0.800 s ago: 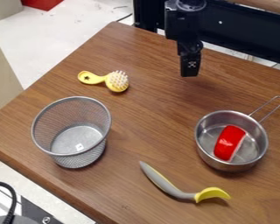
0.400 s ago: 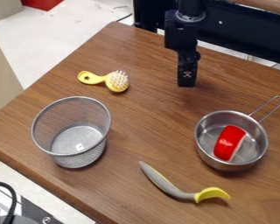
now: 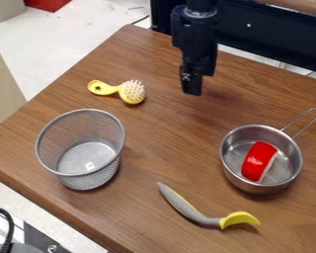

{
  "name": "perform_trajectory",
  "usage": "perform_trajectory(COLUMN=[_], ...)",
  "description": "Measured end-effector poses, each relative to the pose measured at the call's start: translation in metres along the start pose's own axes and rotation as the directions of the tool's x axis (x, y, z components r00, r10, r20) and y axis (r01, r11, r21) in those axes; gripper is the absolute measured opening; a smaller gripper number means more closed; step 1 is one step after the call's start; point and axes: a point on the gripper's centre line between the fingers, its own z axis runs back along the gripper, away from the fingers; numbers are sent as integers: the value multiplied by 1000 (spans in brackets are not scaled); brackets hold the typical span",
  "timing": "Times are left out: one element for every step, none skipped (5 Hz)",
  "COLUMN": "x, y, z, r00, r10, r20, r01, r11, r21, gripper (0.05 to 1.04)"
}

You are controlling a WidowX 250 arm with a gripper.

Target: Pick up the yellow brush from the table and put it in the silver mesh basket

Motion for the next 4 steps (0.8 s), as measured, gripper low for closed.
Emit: perform_trajectory(x=[19,40,58,78], y=[-1,-1,7,15], z=[35,45,44,43], r00=[991,984,988,996], r10=[-133,-175,-154,-28], r20=[34,33,33,83], r01=[137,178,157,39], r11=[979,967,977,990], r21=[-152,-184,-146,-134], gripper=[995,995,995,995])
